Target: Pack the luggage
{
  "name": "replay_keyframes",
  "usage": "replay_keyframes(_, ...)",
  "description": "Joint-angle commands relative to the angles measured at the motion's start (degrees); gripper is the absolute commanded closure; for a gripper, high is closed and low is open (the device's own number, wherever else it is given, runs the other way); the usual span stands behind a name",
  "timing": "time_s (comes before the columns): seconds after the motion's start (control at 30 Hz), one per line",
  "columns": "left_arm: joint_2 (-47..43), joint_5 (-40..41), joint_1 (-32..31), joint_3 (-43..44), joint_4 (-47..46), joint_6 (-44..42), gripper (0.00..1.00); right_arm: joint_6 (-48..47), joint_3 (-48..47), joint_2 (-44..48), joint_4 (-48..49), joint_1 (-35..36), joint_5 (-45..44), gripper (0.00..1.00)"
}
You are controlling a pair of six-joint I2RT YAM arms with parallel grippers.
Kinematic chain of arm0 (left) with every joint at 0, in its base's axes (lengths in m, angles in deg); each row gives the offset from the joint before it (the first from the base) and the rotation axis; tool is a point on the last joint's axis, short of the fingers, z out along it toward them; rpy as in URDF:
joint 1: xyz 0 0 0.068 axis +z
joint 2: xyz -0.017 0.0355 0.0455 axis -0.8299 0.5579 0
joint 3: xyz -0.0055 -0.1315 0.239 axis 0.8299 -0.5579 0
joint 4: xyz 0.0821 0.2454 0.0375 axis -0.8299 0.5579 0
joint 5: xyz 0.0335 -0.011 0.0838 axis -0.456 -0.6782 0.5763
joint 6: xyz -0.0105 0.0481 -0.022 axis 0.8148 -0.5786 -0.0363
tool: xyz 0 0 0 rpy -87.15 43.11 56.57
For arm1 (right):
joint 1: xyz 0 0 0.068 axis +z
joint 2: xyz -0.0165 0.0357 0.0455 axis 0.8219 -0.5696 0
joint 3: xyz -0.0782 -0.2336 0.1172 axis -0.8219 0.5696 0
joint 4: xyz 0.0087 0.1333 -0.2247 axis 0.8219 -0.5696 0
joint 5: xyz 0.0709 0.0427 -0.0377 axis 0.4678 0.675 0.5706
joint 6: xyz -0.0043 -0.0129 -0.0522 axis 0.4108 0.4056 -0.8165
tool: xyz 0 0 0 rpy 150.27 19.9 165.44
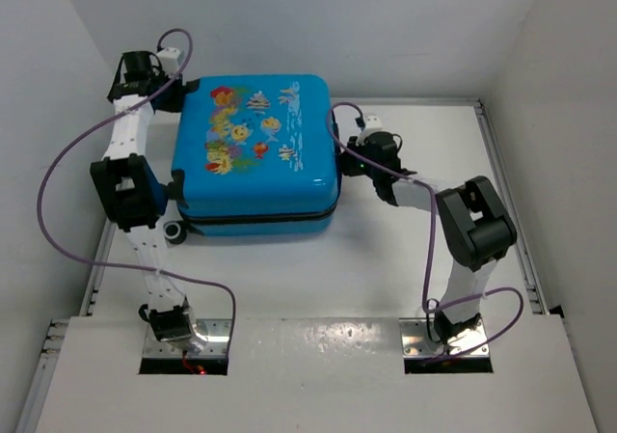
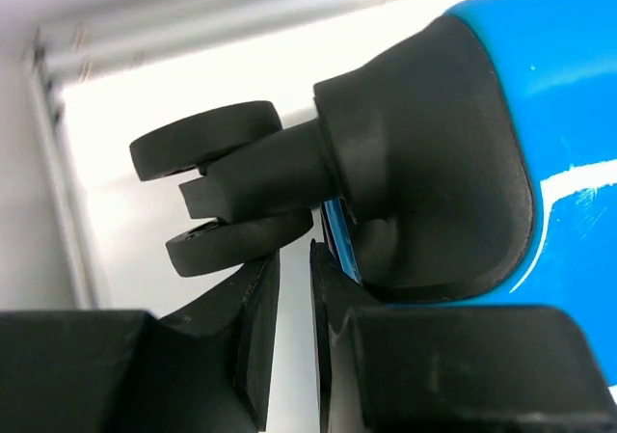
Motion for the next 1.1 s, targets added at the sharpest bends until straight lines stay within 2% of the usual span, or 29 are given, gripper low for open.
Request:
replay_keyframes(0.0, 8.84, -10.82, -7.70, 9.27, -3.06, 3.72, 0.76, 2.27, 2.66, 4.30, -0.87, 0.46, 4.57, 1.00)
replay_keyframes(0.03, 10.69, -11.54, -7.70, 11.82, -4.54, 5.65, 0.76, 2.71, 3.20, 5.87, -0.78, 0.63, 4.83, 1.00)
replay_keyframes(0.07, 12.27, -12.15, -7.70, 15.41, -5.69, 6.88, 0.71, 2.81, 3.73, 6.49, -0.78, 1.16, 5.44, 1.00)
replay_keyframes(0.13, 14.22, -16.02, -7.70, 16.33, -11.81, 8.82, 0.56, 3.07, 5.66, 8.50, -0.78, 2.30, 5.53, 1.00)
replay_keyframes(0.17, 14.22, -15.51, -7.70, 16.33, -14.29, 11.61, 0.42, 3.50, 5.75, 9.22, -0.87, 2.48, 6.14, 1.00)
replay_keyframes(0.27, 14.22, -14.80, -7.70, 17.28, -19.14, 13.22, 0.27, 4.03, 9.35, 12.37, -0.61, 4.50, 6.68, 1.00)
replay_keyframes(0.37, 9.33, -13.30, -7.70, 16.42, -20.64, 14.19, 0.23, 5.35, 11.29, 13.88, -0.43, 6.70, 6.68, 1.00)
replay_keyframes(0.43, 4.32, -12.35, -7.70, 11.08, -20.64, 10.86, 0.22, 6.84, 11.99, 14.14, -0.34, 8.10, 7.20, 1.00)
replay_keyframes(0.47, -1.71, -12.34, -7.70, 8.53, -20.64, 7.46, 0.22, 7.20, 12.08, 14.23, 0.44, 8.89, 7.29, 1.00)
replay_keyframes(0.5, -4.91, -12.34, -7.70, 2.85, -21.16, 5.94, 0.22, 7.72, 12.17, 14.32, 1.23, 9.51, 7.12, 1.00)
replay_keyframes(0.57, -11.32, -12.34, -7.70, -2.72, -21.17, 2.69, 0.22, 8.43, 11.99, 14.50, 1.77, 11.18, 5.98, 1.00)
replay_keyframes(0.6, -18.14, -15.56, -7.70, -8.58, -21.17, -0.63, 0.23, 9.04, 12.17, 14.32, 3.16, 11.70, 5.37, 1.00)
replay_keyframes(0.7, -28.72, -18.39, -8.23, -18.10, -21.17, -6.70, 0.26, 10.19, 12.61, 14.41, 3.00, 12.15, 2.47, 1.00)
replay_keyframes(0.73, -31.97, -19.88, -8.75, -24.30, -21.17, -8.21, 0.26, 10.71, 12.61, 14.50, 2.74, 11.98, 1.50, 1.00)
replay_keyframes(0.77, -38.10, -20.85, -11.11, -27.15, -20.39, -9.61, 0.26, 10.72, 13.04, 14.67, 2.56, 11.97, 0.88, 1.00)
replay_keyframes(0.87, -46.04, -19.12, -17.25, -36.56, -18.36, -11.30, 0.27, 10.37, 14.45, 15.81, 1.24, 10.40, -3.25, 1.00)
replay_keyframes(1.0, -48.17, -18.40, -23.60, -40.62, -10.74, -9.28, 0.31, 9.06, 14.54, 16.08, 0.10, 5.48, -3.26, 1.00)
replay_keyframes(1.07, -50.19, -17.10, -26.67, -44.12, -10.10, -9.28, 0.31, 8.61, 13.93, 16.17, 0.10, 2.94, -2.90, 1.00)
